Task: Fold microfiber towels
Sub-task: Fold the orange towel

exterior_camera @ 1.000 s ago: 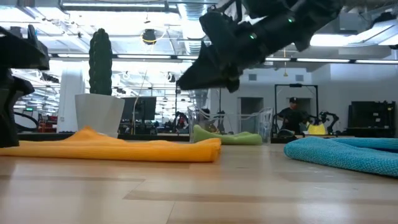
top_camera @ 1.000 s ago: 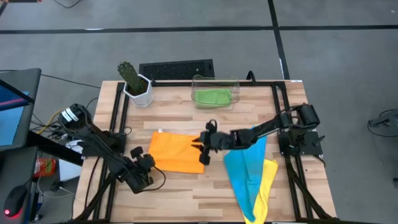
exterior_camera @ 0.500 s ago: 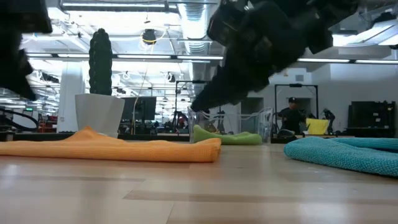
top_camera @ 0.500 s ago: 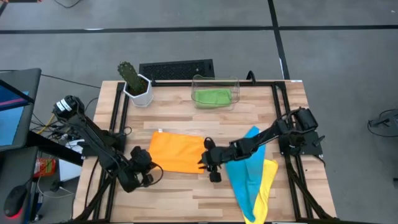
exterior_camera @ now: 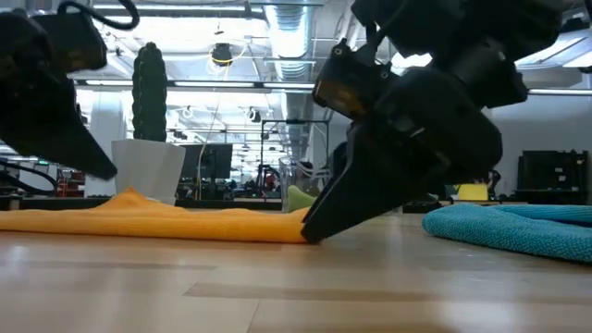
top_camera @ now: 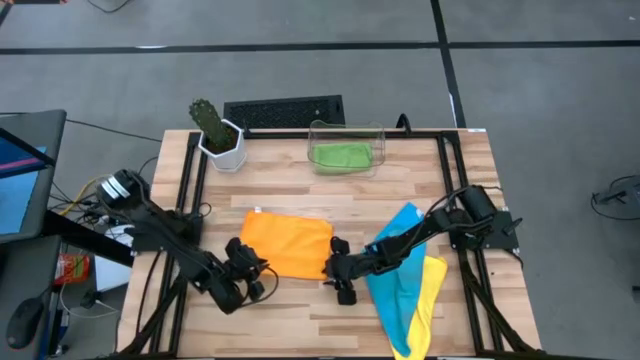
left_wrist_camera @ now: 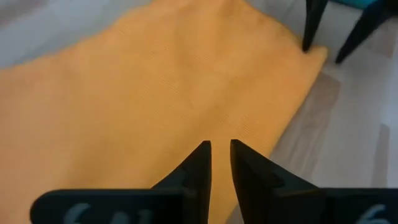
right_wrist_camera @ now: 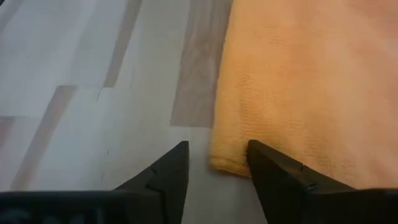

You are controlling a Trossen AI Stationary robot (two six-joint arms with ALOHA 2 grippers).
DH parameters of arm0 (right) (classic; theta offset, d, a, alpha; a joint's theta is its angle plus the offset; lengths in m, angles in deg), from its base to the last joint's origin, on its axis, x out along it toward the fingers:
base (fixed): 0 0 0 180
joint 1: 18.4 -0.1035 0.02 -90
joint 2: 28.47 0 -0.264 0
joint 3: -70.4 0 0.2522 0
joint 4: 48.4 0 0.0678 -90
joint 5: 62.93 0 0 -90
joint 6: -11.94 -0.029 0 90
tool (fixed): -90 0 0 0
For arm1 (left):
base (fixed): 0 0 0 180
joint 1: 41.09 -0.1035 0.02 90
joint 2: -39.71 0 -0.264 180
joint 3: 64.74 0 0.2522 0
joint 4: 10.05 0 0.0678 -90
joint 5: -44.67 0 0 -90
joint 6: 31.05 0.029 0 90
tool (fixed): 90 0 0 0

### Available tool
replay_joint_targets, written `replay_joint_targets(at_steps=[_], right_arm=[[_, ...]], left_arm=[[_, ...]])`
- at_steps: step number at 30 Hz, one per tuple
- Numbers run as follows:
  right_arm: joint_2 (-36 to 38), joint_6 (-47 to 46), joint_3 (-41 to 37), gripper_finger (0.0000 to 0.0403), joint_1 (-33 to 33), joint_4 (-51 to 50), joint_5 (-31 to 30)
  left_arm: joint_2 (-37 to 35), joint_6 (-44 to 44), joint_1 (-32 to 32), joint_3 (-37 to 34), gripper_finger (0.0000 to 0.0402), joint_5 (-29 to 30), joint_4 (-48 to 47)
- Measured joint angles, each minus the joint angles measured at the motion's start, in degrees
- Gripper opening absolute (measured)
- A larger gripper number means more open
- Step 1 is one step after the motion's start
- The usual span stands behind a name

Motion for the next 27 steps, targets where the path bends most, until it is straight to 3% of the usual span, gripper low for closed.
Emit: replay_joint_targets(at_steps=[6, 13, 20, 27], right_arm=[[1.37, -4.76, 0.06, 0.0153, -0.12, -3.86, -2.96], [4.05, -2.12, 3.56, 0.002, -0.44, -14.41, -2.55], [4.83, 5.06, 10.17, 0.0042, -0.19, -18.58, -2.59], [4.83, 17.18, 14.18, 0.0019, 2.04, -18.48, -2.11]], left_arm=[[5.8, 2.8, -1.14, 0.02, 0.0055, -4.31, 7.88], [7.65, 2.36, -1.65, 0.04, 0.0055, -5.39, 8.88], [7.68, 2.34, -1.7, 0.04, 0.0055, -5.41, 8.96], [7.68, 2.27, -1.7, 0.04, 0.0055, -5.44, 9.0]])
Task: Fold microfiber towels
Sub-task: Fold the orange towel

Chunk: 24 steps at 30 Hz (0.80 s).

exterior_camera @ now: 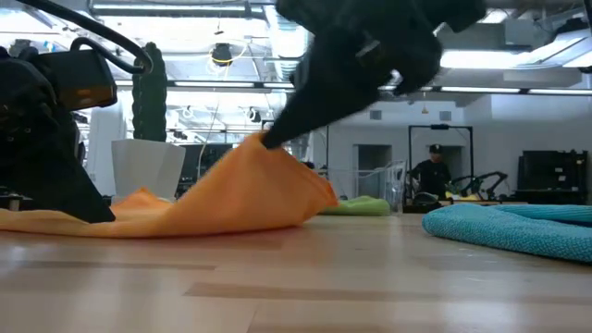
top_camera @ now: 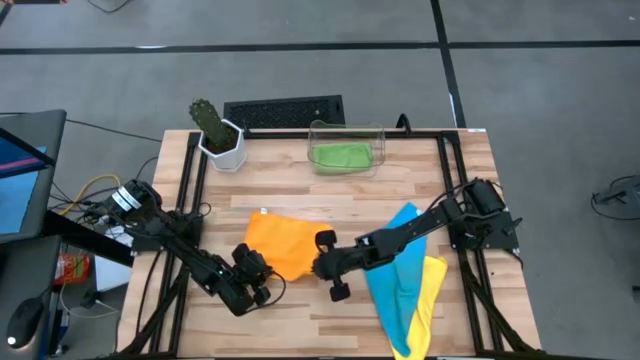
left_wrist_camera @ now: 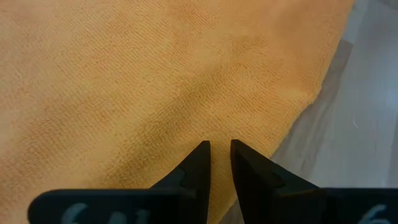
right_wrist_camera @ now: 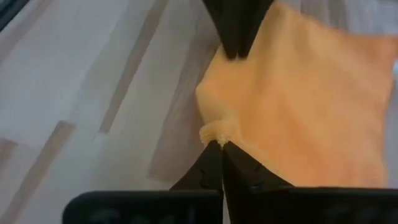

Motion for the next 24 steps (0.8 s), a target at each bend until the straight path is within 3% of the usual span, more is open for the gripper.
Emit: replay_joint_targets(at_steps=[7, 15, 24], right_arm=[[-2.33, 4.81, 2.91, 0.0034, 1.81, 3.97, 4.26], [-5.92, 7.48, 6.36, 0.0024, 2.5, 5.49, 7.41], [-10.04, 8.45, 9.06, 0.0039, 3.99, 6.37, 8.86]], left_arm=[[0.0, 0.41, -0.07, 0.0, 0.0055, -0.02, -0.36], [0.02, 7.32, -3.32, 0.0, 0.0055, -0.18, -0.54], [-0.11, 7.08, -5.65, 0.11, 0.0055, -4.12, -0.07]])
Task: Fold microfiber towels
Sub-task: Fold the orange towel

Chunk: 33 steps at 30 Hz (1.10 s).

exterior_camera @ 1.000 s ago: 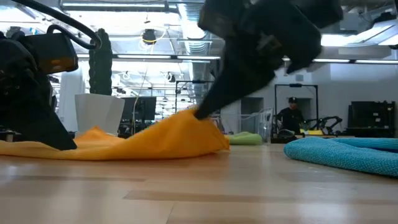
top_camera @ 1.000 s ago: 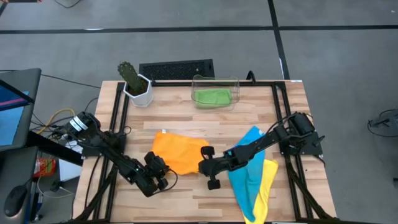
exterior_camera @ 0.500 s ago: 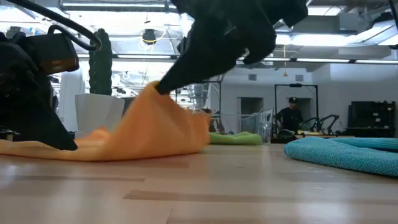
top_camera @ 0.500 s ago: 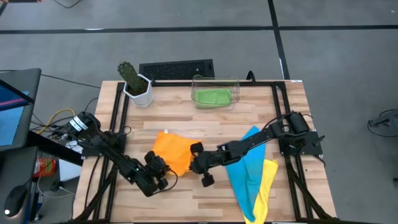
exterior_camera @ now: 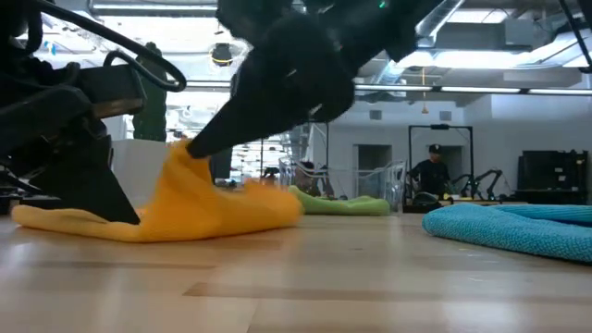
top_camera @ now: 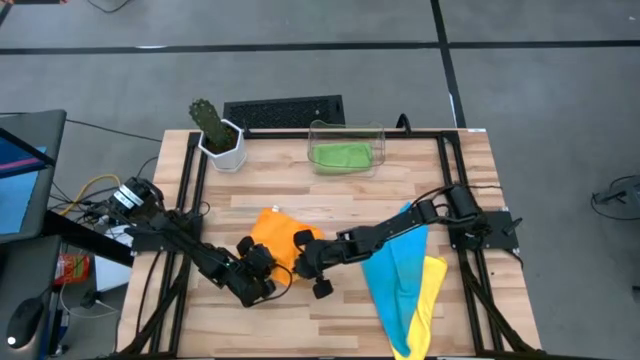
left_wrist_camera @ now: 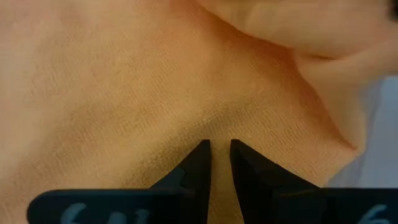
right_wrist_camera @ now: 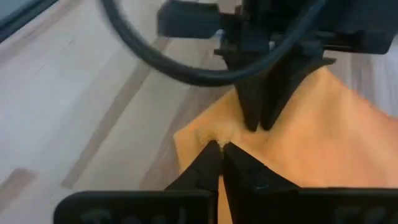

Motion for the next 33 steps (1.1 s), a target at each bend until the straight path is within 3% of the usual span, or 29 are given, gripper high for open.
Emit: replay_joint_targets(at_steps=[15, 22, 28, 33], right_arm=[[-3.73, 3.36, 3.84, 0.005, 1.57, 3.39, 5.44], [-3.73, 3.42, 3.86, 0.0101, 2.05, 4.92, 8.12], [-3.71, 3.27, 3.88, 0.0151, 2.54, 5.8, 9.06], [-2.77, 0.92, 3.83, 0.0168, 3.27, 4.06, 7.71]], left_arm=[[-5.32, 2.74, 0.08, 0.07, 0.0055, -0.2, -1.98], [-5.78, 3.81, -0.41, 0.07, 0.0055, 0.27, 0.29], [-5.95, 13.53, -0.2, -0.02, 0.0055, -4.18, 16.56], [-5.98, 12.48, -0.28, 0.12, 0.0055, -7.33, 15.59]])
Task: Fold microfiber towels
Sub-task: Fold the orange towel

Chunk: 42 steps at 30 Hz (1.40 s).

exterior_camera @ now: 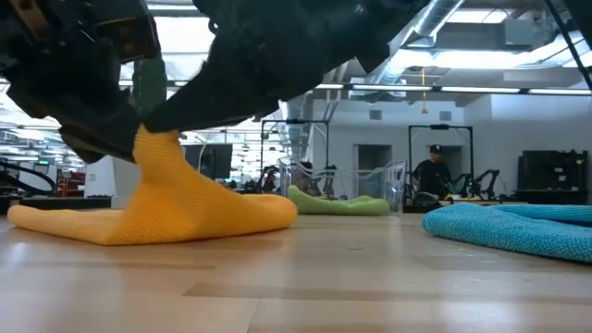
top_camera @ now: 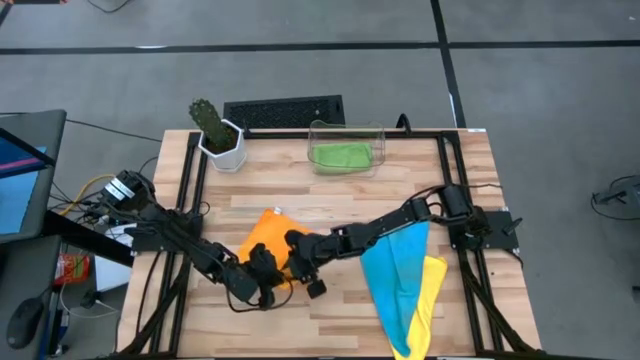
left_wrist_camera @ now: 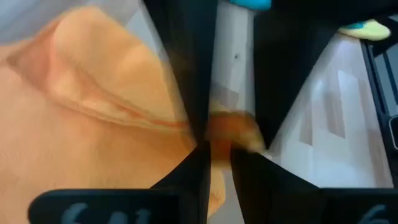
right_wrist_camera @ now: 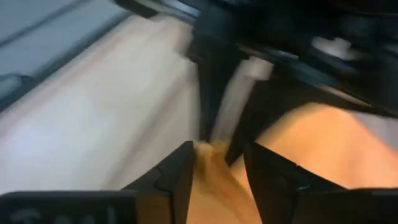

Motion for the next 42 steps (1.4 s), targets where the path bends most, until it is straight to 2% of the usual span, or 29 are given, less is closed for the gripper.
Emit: replay_joint_targets(at_steps=[5, 10, 13, 20, 25, 30, 34, 37, 42], right_arm=[[0.16, 0.19, 0.01, 0.0166, 2.01, -0.08, -1.36], [0.46, -1.62, 0.0, 0.0162, 2.47, -2.93, 1.7], [3.32, -1.58, 0.1, 0.0158, 3.2, -4.29, 3.5], [4.77, 0.41, -0.21, 0.0148, 6.52, -10.8, 4.35], [4.79, 1.81, -0.56, 0.0138, 8.52, -14.33, 10.54], [4.79, 7.78, -0.54, 0.0133, 6.13, -15.03, 16.02], [4.79, 14.9, -0.54, 0.0143, 2.37, -14.33, 14.15], [4.79, 14.92, -0.53, 0.0158, 1.24, -11.96, 10.37], [4.79, 13.8, -0.48, 0.0188, 2.25, -8.56, 9.4]], left_arm=[[-0.05, -2.19, 0.29, 0.03, 0.0055, -0.96, -1.73], [-0.05, -2.98, 1.35, 0.04, 0.0055, -0.92, -1.62], [-0.05, -4.54, 2.21, 0.04, 0.0055, -0.89, -1.81], [-0.05, -5.76, 4.41, -0.01, 0.0054, 1.15, -2.2], [-0.05, -6.87, 4.46, -0.01, 0.0054, 4.03, -3.03], [-0.05, -6.88, 4.48, -0.01, 0.0054, 6.81, -5.53], [-0.05, -7.6, 4.44, -0.05, 0.0054, 7.16, -6.42], [-0.05, -7.63, 4.46, -0.05, 0.0054, 7.1, -7.14], [-0.05, -7.96, 4.4, -0.05, 0.0054, 7.89, -10.27]])
